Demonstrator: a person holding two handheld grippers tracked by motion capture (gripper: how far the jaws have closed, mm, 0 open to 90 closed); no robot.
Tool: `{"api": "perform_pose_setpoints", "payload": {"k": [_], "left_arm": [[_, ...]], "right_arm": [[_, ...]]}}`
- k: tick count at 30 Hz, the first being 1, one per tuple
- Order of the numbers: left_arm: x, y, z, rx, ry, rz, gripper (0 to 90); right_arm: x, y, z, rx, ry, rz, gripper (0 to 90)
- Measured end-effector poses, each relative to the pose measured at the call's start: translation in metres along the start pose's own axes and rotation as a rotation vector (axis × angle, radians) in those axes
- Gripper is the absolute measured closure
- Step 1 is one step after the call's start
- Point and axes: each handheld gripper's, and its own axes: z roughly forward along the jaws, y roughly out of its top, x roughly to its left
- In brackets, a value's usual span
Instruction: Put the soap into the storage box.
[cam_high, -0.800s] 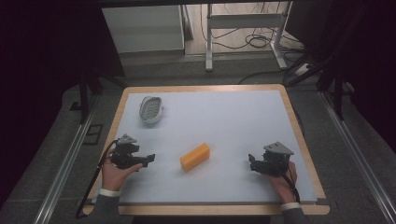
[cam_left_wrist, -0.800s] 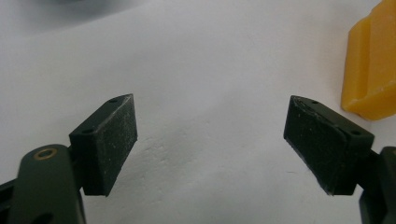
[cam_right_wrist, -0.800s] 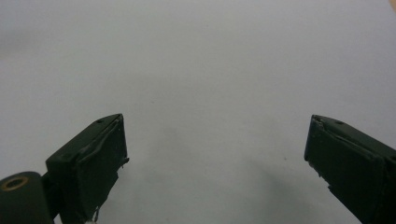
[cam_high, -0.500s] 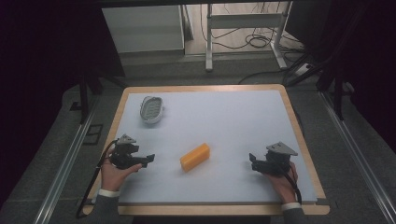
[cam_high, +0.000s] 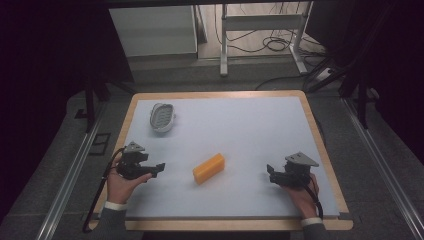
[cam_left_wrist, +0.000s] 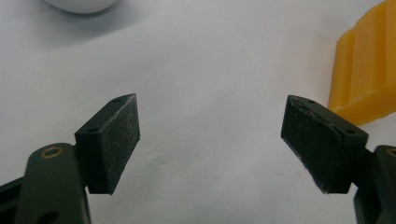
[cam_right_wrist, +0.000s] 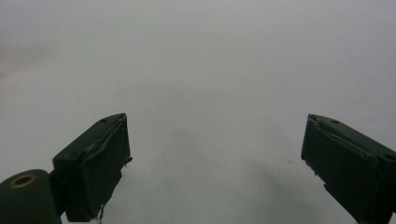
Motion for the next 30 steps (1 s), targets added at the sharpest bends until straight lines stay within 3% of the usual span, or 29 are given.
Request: {"api": "perform_pose_setpoints", "payload": {"k": [5,12,30], "left_arm": [[-0.009,0.011,-0.006,-0.010,0.019,0.042,21.4],[-0.018,0.028,-0.016,-0.010,-0.015,0.092,21.0],[-0.021,0.040,-0.015,0.006,-0.024,0.128,20.9]], "right_arm": [[-0.001,-0.001,-0.002,-0.015,-0.006,0.006,9.3],[-0.002,-0.001,-0.002,-0.019,-0.010,0.018,9.4],[-0.003,-0.001,-0.002,-0.026,-0.019,0.040,9.4]]}}
